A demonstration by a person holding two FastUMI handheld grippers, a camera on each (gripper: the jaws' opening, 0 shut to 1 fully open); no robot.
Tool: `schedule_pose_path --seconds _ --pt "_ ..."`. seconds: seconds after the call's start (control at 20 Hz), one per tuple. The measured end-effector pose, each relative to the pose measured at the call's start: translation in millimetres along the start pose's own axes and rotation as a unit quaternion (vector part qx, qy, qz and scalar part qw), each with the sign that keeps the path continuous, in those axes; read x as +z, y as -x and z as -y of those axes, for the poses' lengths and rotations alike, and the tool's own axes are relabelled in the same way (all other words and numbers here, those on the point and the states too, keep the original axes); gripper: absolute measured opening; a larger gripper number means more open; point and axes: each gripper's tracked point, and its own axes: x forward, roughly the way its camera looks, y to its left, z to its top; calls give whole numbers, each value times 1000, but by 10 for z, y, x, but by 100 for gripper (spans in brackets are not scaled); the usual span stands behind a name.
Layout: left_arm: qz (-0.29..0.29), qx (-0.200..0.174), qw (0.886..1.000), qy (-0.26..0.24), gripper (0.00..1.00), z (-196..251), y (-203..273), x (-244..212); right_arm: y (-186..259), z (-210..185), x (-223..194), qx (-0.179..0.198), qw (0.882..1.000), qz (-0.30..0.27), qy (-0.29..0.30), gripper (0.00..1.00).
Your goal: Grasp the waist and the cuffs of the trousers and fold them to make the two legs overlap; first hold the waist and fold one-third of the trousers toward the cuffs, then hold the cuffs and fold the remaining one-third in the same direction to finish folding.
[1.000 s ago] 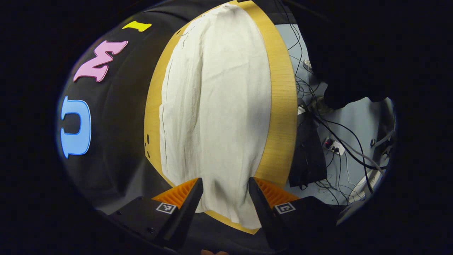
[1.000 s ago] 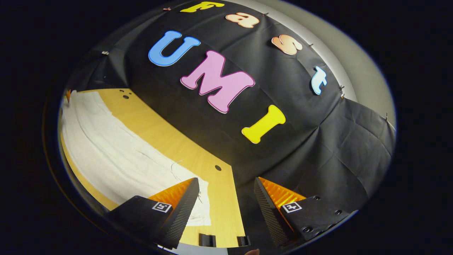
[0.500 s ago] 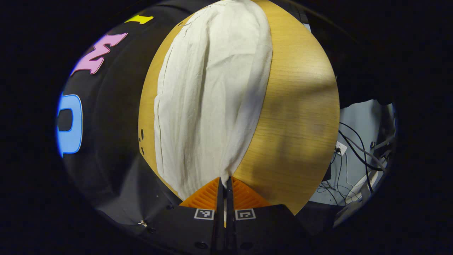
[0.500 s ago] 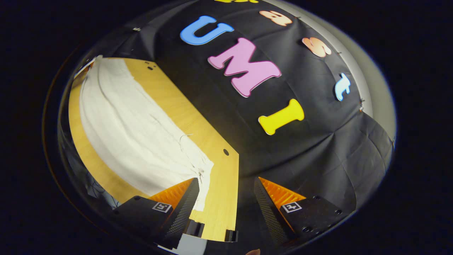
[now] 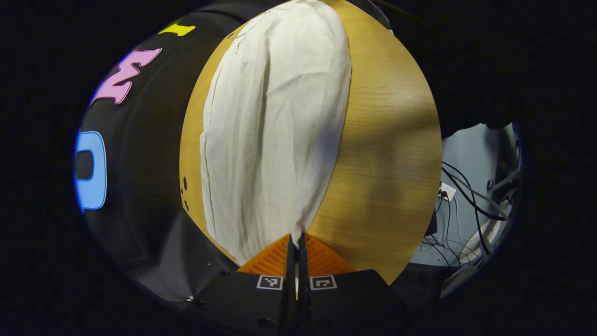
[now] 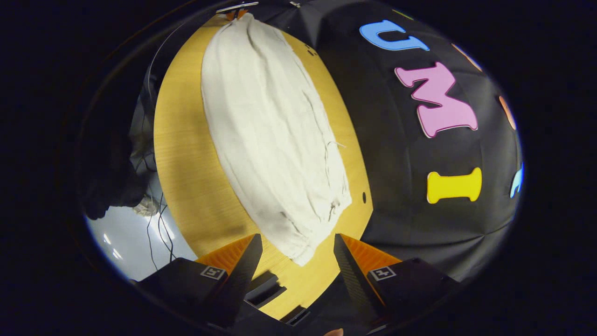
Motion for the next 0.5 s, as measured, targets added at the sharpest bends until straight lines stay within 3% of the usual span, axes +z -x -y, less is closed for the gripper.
schedule_pose_path --seconds 0.25,0.5 --pt "-13 -4 1000 27 4 -4 -3 -6 -404 -81 -158 46 998 -2 52 95" --pt "-18 -14 999 34 7 -38 -25 -5 -740 149 -16 19 996 19 83 90"
